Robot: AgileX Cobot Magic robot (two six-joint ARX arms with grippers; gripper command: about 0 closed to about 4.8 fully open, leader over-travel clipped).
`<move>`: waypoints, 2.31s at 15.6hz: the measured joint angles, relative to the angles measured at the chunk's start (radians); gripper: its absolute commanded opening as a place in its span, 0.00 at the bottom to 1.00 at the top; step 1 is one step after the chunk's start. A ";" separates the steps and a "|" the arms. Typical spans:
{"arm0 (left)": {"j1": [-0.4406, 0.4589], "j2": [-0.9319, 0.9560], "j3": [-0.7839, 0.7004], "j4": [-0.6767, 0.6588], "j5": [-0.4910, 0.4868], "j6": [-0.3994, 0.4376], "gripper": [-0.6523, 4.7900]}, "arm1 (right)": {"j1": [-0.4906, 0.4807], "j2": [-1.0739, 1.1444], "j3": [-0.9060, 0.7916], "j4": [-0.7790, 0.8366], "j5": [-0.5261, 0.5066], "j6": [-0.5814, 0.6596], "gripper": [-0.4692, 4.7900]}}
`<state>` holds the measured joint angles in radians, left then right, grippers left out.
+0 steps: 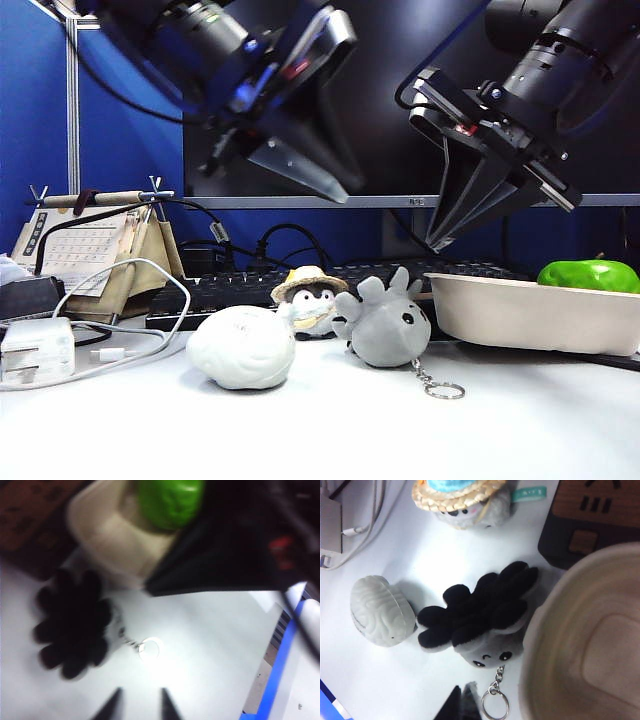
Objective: Place the tilting octopus upright.
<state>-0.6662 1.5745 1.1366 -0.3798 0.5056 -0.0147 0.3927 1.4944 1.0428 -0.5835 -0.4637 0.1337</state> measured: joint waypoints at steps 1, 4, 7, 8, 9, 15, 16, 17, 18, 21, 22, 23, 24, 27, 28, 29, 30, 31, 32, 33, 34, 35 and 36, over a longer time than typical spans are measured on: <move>-0.015 0.001 0.000 0.002 -0.025 0.000 0.32 | 0.000 0.000 0.000 0.002 0.000 0.000 0.09; -0.022 0.029 0.000 -0.003 -0.058 0.000 0.33 | 0.000 0.000 0.000 0.005 0.000 0.000 0.09; -0.024 0.095 0.000 -0.035 -0.108 0.000 0.36 | 0.000 -0.001 0.001 0.010 0.000 0.000 0.09; -0.025 0.118 0.000 -0.038 -0.109 0.000 0.42 | 0.000 -0.001 0.001 0.010 0.000 0.000 0.09; -0.025 0.126 0.000 -0.037 -0.109 0.000 0.56 | 0.000 -0.001 0.001 0.010 0.000 0.000 0.09; -0.025 0.139 0.000 0.029 -0.125 0.006 0.63 | 0.000 0.000 0.002 0.010 -0.001 0.000 0.09; -0.025 0.139 0.001 0.074 -0.127 0.075 0.63 | 0.000 0.000 0.002 0.013 -0.002 0.000 0.09; -0.025 0.139 0.001 0.087 -0.128 0.119 0.63 | 0.000 0.000 0.002 0.019 -0.002 0.000 0.09; -0.025 0.139 0.001 0.092 -0.128 0.164 0.63 | 0.000 0.000 0.002 0.024 -0.002 0.000 0.09; -0.025 0.139 0.002 0.092 -0.132 0.285 0.66 | 0.000 0.000 0.002 0.036 -0.002 0.000 0.09; -0.025 0.139 0.002 0.092 -0.145 0.316 0.66 | 0.000 0.000 0.002 0.042 -0.002 0.000 0.09; -0.025 0.139 0.002 0.095 -0.159 0.338 0.66 | 0.000 -0.001 0.002 0.050 -0.002 0.000 0.09; -0.025 0.139 0.002 0.097 -0.169 0.348 0.66 | 0.000 -0.001 0.002 0.056 -0.002 0.000 0.09; -0.026 0.139 0.002 0.118 -0.169 0.355 0.69 | 0.000 0.000 0.002 0.071 -0.002 0.012 0.09; -0.027 0.140 0.002 0.125 -0.167 0.355 0.69 | 0.000 0.000 0.002 0.077 -0.002 0.017 0.09; -0.030 0.145 0.002 0.132 -0.158 0.355 0.69 | 0.000 0.000 0.003 0.081 -0.002 0.020 0.09; -0.033 0.154 0.002 0.134 -0.146 0.355 0.69 | 0.000 0.000 0.003 0.084 -0.003 0.021 0.09; -0.037 0.167 0.002 0.134 -0.135 0.355 0.69 | 0.000 -0.001 0.003 0.087 -0.002 0.023 0.09; -0.040 0.180 0.002 0.134 -0.133 0.355 0.69 | 0.000 -0.001 0.003 0.089 -0.002 0.023 0.09; -0.048 0.198 0.002 0.134 -0.132 0.355 0.69 | 0.000 0.000 0.003 0.098 -0.002 0.023 0.09; -0.049 0.204 0.002 0.134 -0.131 0.355 0.69 | 0.000 0.000 0.004 0.100 -0.002 0.023 0.09; -0.049 0.209 0.002 0.138 -0.131 0.355 0.69 | 0.000 0.000 0.004 0.100 -0.002 0.023 0.09; -0.049 0.212 0.002 0.140 -0.131 0.355 0.68 | 0.000 0.000 0.004 0.100 -0.002 0.023 0.09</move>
<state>-0.7151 1.7863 1.1385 -0.2394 0.3744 0.3401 0.3927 1.4940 1.0470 -0.4831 -0.4660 0.1566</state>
